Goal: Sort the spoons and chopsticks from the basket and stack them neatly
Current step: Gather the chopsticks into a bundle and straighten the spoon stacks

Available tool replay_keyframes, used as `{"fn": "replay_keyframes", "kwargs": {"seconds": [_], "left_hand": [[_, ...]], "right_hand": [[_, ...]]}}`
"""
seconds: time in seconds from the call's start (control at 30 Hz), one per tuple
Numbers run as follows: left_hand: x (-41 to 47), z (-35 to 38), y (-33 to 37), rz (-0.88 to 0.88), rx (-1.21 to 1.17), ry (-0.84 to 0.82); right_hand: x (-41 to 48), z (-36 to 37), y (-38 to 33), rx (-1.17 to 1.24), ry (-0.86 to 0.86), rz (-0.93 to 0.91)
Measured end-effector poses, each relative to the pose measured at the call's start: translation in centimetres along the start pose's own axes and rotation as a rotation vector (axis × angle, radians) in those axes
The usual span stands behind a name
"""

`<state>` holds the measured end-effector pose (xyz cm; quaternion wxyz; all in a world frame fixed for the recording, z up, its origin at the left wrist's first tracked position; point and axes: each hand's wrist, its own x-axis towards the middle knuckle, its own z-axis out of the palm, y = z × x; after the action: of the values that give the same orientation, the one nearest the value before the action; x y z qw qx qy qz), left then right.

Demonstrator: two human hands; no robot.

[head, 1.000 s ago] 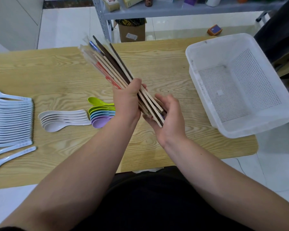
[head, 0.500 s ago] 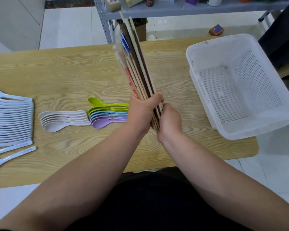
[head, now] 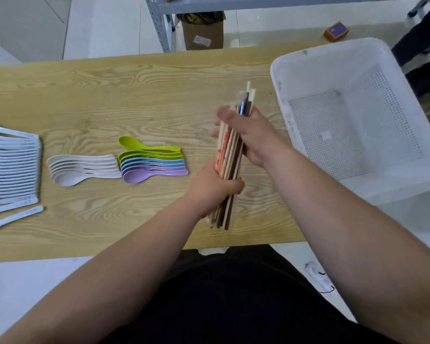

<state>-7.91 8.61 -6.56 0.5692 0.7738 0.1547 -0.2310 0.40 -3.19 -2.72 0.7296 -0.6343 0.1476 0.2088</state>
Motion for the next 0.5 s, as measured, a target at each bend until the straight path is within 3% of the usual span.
{"fn": "replay_keyframes", "kwargs": {"seconds": [0.13,0.33,0.5], "left_hand": [[0.2,2.5,-0.7,-0.068,-0.102,0.002],[2.8,4.4,-1.5,-0.152,0.070,0.163],[5.4,2.5,-3.1,0.037,0.175,0.086]], "right_hand": [[1.5,0.2,3.3,-0.278,0.155,-0.014],[4.1,-0.9,4.9,-0.406,0.120,0.005],[7.8,-0.5,5.5,-0.338,0.184,-0.027]]}}
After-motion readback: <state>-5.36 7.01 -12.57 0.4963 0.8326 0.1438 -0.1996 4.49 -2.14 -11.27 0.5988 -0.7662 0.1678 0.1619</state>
